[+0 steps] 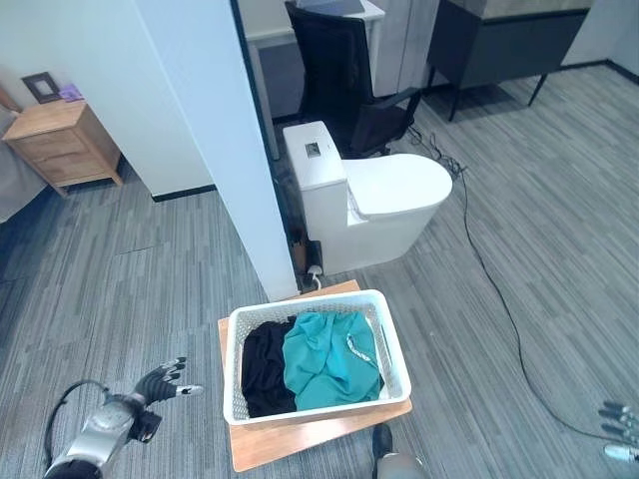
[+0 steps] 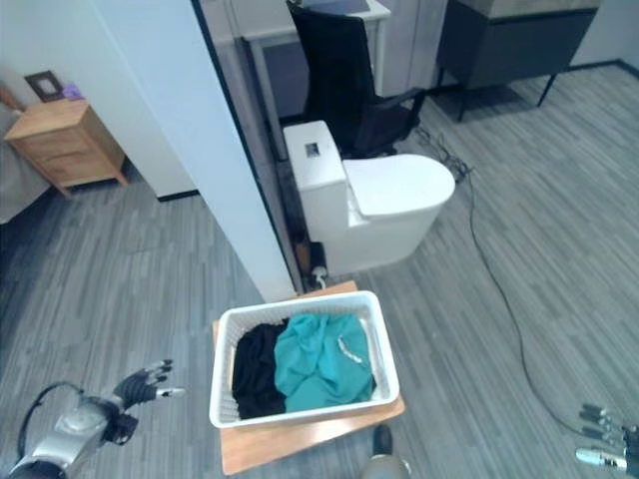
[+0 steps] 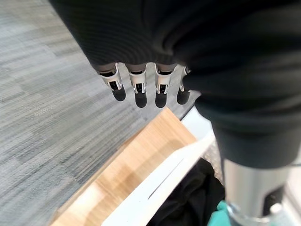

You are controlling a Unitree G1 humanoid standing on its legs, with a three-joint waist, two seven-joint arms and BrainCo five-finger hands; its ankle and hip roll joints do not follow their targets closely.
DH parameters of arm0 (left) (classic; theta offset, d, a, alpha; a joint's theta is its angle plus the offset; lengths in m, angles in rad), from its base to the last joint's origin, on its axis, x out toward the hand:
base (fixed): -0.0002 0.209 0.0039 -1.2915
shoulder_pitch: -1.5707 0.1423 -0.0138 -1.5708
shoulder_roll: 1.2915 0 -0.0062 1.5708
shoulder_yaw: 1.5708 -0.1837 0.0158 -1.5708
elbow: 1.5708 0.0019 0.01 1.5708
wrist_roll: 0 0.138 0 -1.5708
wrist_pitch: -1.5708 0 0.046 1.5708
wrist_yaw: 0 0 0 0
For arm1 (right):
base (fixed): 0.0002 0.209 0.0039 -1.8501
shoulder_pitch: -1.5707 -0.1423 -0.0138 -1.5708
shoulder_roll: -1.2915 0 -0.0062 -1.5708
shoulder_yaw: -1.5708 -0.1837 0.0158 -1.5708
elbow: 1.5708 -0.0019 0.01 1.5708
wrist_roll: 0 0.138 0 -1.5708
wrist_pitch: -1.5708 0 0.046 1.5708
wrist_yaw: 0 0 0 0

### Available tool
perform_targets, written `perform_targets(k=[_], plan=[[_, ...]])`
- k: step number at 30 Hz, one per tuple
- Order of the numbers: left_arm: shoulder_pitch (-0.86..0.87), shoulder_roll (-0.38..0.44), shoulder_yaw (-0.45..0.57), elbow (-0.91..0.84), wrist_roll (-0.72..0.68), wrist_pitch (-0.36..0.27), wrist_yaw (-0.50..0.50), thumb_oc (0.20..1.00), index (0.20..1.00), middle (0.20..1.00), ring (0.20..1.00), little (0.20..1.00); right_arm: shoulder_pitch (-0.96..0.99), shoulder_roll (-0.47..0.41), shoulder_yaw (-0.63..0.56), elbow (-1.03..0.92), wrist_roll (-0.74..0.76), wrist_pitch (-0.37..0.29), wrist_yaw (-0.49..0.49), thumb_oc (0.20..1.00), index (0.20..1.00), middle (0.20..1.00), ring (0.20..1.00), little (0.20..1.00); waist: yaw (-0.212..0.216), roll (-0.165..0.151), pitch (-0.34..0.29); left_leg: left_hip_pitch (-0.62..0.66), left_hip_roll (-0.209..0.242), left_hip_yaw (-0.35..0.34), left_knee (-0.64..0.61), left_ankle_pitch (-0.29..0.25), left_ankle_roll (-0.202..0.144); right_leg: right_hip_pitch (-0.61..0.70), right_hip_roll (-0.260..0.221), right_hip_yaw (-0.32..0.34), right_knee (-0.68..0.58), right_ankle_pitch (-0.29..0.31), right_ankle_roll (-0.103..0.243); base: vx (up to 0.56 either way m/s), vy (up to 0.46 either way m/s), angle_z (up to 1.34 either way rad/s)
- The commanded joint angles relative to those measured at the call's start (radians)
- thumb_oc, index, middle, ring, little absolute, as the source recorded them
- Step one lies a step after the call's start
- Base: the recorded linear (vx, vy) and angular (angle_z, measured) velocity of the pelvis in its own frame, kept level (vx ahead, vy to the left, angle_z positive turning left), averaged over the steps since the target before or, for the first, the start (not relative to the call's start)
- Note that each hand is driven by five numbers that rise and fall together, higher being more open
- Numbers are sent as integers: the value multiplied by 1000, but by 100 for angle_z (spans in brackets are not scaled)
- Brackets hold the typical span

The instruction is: Grab the laundry basket,head to the washer,open it,put in the laundry and shut it.

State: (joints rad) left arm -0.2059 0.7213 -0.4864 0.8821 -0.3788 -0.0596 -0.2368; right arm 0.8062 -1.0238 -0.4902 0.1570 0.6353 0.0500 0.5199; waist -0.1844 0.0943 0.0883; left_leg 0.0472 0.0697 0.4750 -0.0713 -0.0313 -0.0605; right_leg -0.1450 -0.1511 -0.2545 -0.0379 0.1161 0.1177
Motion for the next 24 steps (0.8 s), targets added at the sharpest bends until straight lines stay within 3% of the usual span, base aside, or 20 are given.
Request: perform_targets(k=[1,3,4,5,6,9,12,19,24], plan=[[-96,23,24,31,-68,-1,-41,1000,1000,1000,1000,1000,-34,-38,-8,-1,57,-19,-43,1000,1000,1000,1000,1000,-1,-26,28,-33,20,8,-16,172,-76,83,-66,35,-49,69,109,-53,46,4],[-160,4,-41,67,-79,12,-58,1000,1000,1000,1000,1000,-60,-76,8,0,64,-20,-55,1000,1000,1000,1000,1000,-5,-13,31,-44,19,8,-16,175,-77,72,-69,37,-49,72,111,0,0,0],[-253,-30,-104,153,-62,21,-68,1000,1000,1000,1000,1000,-83,-139,5,6,102,-8,-54,1000,1000,1000,1000,1000,-9,-5,35,-55,19,9,-16,176,-79,62,-73,36,-49,76,114,-15,14,5],[-255,-32,-105,155,-62,20,-68,1000,1000,1000,1000,1000,-82,-139,3,6,102,-8,-54,1000,1000,1000,1000,1000,-8,-4,35,-55,19,9,-16,176,-79,62,-73,36,-49,76,114,-37,38,2],[-339,-85,-129,261,-12,27,-64,1000,1000,1000,1000,1000,-109,-212,-2,18,109,-1,-52,1000,1000,1000,1000,1000,-10,5,40,-63,18,10,-16,178,-81,52,-77,35,-49,78,116,-36,32,6],[-437,-185,-78,414,68,37,-36,1000,1000,1000,1000,1000,-231,-267,81,22,84,16,-68,1000,1000,1000,1000,1000,-9,15,54,-79,18,15,-16,179,-81,28,-82,45,-49,85,118,-32,20,1],[-472,-231,-54,479,156,53,-43,1000,1000,1000,1000,1000,-380,-295,191,4,74,39,-69,1000,1000,1000,1000,1000,-2,20,53,-72,20,23,-16,175,-79,28,-84,50,-49,83,116,9,3,-1],[-479,-304,-11,505,219,76,-4,1000,1000,1000,1000,1000,-684,-211,502,35,-21,100,-74,1000,1000,1000,1000,1000,25,27,52,-50,15,12,-16,168,-68,57,-87,33,-49,71,102,21,-5,2],[-470,-327,-16,502,233,84,4,1000,1000,1000,1000,1000,-724,-160,581,41,-9,130,-66,1000,1000,1000,1000,1000,37,29,51,-56,12,0,-16,171,-65,60,-90,21,-49,71,99,2,-1,2]])
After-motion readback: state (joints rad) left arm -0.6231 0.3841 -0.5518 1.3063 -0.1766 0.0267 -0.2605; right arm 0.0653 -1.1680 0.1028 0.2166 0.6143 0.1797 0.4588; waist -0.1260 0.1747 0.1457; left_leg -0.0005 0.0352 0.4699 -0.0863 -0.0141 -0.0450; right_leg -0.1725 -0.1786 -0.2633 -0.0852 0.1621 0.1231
